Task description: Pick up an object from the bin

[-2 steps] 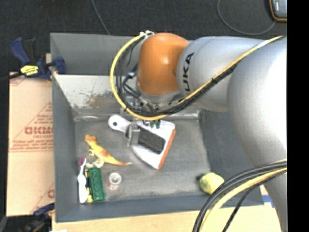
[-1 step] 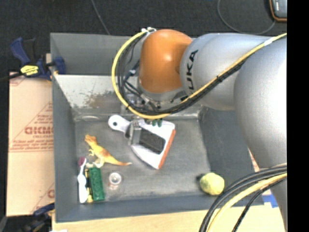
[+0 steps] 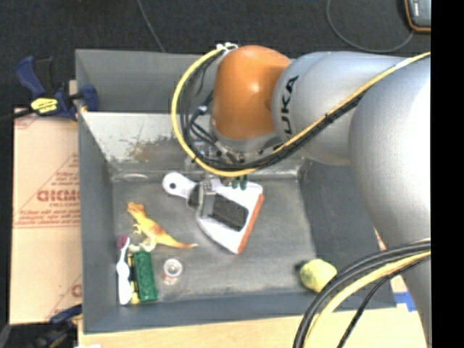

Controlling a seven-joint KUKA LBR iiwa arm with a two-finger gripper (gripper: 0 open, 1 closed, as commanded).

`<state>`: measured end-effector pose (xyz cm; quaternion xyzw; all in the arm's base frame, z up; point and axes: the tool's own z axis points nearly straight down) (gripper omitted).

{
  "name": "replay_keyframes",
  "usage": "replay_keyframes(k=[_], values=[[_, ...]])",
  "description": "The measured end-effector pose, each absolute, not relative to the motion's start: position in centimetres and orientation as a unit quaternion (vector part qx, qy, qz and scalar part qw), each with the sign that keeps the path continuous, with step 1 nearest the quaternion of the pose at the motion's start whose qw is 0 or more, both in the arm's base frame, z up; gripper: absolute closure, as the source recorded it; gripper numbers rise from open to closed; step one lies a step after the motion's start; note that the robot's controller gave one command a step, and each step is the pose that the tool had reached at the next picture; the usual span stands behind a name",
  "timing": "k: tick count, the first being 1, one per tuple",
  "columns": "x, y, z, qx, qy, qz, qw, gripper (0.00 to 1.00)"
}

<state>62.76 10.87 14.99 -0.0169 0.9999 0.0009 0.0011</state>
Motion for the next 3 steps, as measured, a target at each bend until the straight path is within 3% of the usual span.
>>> replay_keyframes(k=[1, 2, 3], values=[[61.8, 11.5, 22.3, -0.009, 1.0, 0.002, 0.003, 0.0], [62.4, 11.3, 23.1, -0.018, 1.0, 0.001, 0.005, 0.0], [59.9, 7.0, 13.9, -0.042, 0.999, 0.002, 0.007, 0.0]])
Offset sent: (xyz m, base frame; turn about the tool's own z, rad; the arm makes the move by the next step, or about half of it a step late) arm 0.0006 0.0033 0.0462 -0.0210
